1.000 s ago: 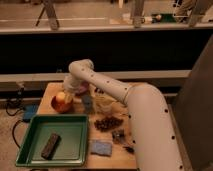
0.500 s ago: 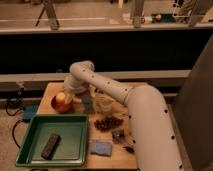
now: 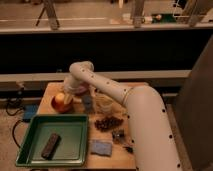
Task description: Place apple in red bowl
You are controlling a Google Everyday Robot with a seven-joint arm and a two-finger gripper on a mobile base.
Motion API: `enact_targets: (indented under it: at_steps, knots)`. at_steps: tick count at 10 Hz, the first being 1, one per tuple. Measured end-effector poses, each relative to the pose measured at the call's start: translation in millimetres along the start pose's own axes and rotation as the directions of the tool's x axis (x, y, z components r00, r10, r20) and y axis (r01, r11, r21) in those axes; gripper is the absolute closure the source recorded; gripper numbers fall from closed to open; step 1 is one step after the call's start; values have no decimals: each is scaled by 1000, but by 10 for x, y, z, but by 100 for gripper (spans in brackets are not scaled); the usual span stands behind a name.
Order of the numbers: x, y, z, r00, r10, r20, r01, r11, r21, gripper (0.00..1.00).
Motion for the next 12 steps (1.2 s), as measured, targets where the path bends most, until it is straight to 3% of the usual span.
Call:
enact_targets:
  at_steps: [7,8,12]
  knots:
    - [-11,0,73,1000,12,11,-12,1000,-25,97]
    - [-16,-3,80,1000,14,12,-13,1000,-27,94]
    - [-48,-34,79,999,29,16,-28,999,-31,53]
